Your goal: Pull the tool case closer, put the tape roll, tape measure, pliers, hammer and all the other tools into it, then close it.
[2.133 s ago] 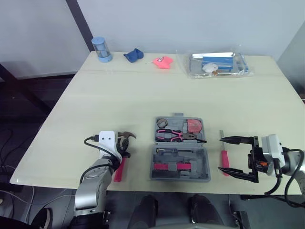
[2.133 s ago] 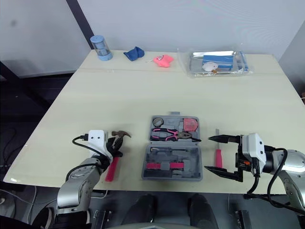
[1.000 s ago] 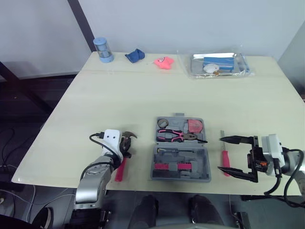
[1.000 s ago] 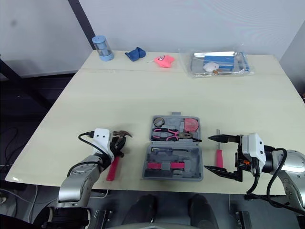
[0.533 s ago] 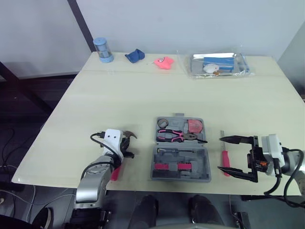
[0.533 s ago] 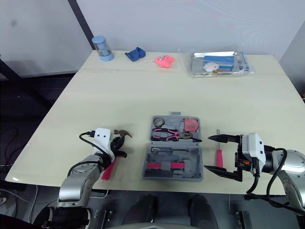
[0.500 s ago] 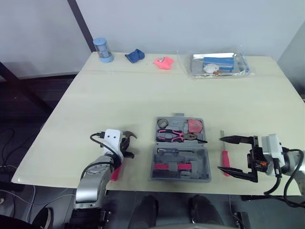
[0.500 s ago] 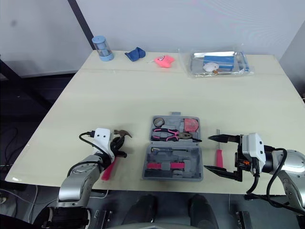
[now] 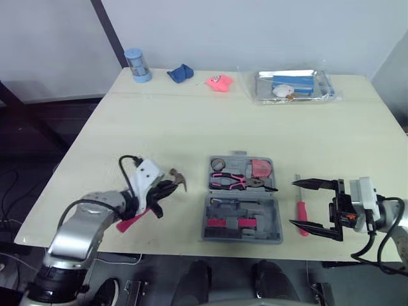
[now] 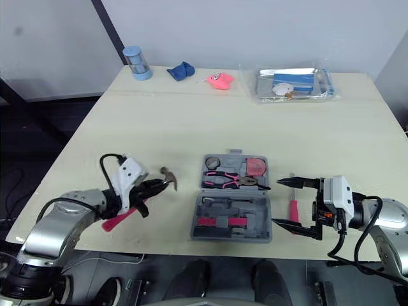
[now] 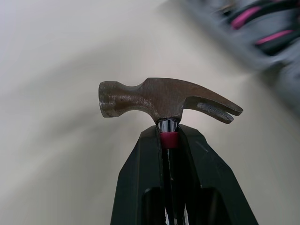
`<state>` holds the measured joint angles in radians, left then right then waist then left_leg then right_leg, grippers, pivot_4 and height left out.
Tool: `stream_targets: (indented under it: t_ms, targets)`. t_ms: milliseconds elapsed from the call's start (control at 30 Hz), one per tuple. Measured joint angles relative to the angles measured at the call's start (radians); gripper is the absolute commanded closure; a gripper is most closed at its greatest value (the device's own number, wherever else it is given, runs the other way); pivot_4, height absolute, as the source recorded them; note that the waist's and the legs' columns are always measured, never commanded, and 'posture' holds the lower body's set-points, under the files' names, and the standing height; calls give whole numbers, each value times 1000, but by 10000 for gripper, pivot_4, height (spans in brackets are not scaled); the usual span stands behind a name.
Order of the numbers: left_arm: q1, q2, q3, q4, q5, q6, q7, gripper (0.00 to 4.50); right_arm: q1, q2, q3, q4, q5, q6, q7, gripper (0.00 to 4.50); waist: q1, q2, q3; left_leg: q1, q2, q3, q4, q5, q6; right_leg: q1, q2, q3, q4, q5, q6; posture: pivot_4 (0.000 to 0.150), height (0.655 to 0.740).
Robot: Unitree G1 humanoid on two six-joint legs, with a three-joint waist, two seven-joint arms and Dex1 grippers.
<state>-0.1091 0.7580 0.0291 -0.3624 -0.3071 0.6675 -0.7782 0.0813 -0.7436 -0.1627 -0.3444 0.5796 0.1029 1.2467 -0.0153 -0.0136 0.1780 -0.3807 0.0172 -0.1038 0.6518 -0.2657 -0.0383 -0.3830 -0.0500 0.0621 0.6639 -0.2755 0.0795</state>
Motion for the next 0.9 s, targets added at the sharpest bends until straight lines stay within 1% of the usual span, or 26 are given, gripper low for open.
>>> stream_targets:
  t_ms: [67, 133, 167, 233, 367, 500, 633, 767, 900]
  targets:
    - [-111, 21, -81, -2, -12, 51, -57, 44771, 9, 3, -2, 2, 0, -1, -2, 0, 0, 0, 0, 0, 0, -1, 0, 0, 0, 0, 0, -1, 0, 0, 0, 1500, 7400]
    - [-176, 33, -125, -10, -13, 73, -89, 44771, 11, 4, -3, 2, -1, -2, -3, 0, -1, 0, 0, 0, 0, -1, 0, 0, 0, 0, 0, -1, 0, 0, 0, 1500, 7400]
    - [-235, 39, -167, -11, -17, 103, -117, 44771, 19, 4, -5, 1, -1, -4, -5, 0, 0, 0, 0, 0, 0, -1, 0, 0, 0, 0, 0, -1, 0, 0, 0, 1500, 7400]
    - [-332, 39, -244, -14, -32, 161, -163, 44771, 23, 5, -6, 1, -2, -6, -10, 0, -1, 0, 0, 0, 0, -1, 0, 0, 0, 1, 0, -1, 0, 0, 0, 1500, 7400]
    - [-426, 12, -353, 8, -37, 231, -205, 44771, 32, 6, -9, 1, -3, -13, -15, 0, -10, 0, 1, 0, 0, -1, 0, 0, 0, 1, 1, -1, 0, 0, 0, 1500, 7400]
    - [-576, -46, -559, 76, 33, 241, -266, 44771, 55, 21, -12, -4, -8, -25, -40, 0, -9, 0, 1, -1, 0, -2, 1, 0, 0, 1, 1, -2, 0, 0, 0, 1500, 7400]
    - [-662, -109, -628, 124, 53, 246, -294, 44771, 78, 27, -13, -11, -15, -33, -60, 0, -9, -1, 1, 0, 0, -2, 1, 0, 0, 1, 1, -1, 0, 0, 0, 1500, 7400]
    - [-725, -135, -698, 147, 93, 249, -322, 44771, 104, 39, -14, -33, -23, -43, -83, 0, -15, 0, 1, 0, 0, -2, 1, 0, 0, 1, 1, -2, 0, 0, 0, 1500, 7400]
    - [-759, -209, -753, 184, 101, 292, -338, 44771, 132, 48, -14, -45, -31, -49, -102, 0, -15, -1, 1, -1, -1, -2, 1, 0, 0, 1, 0, -2, 0, 0, 0, 1500, 7400]
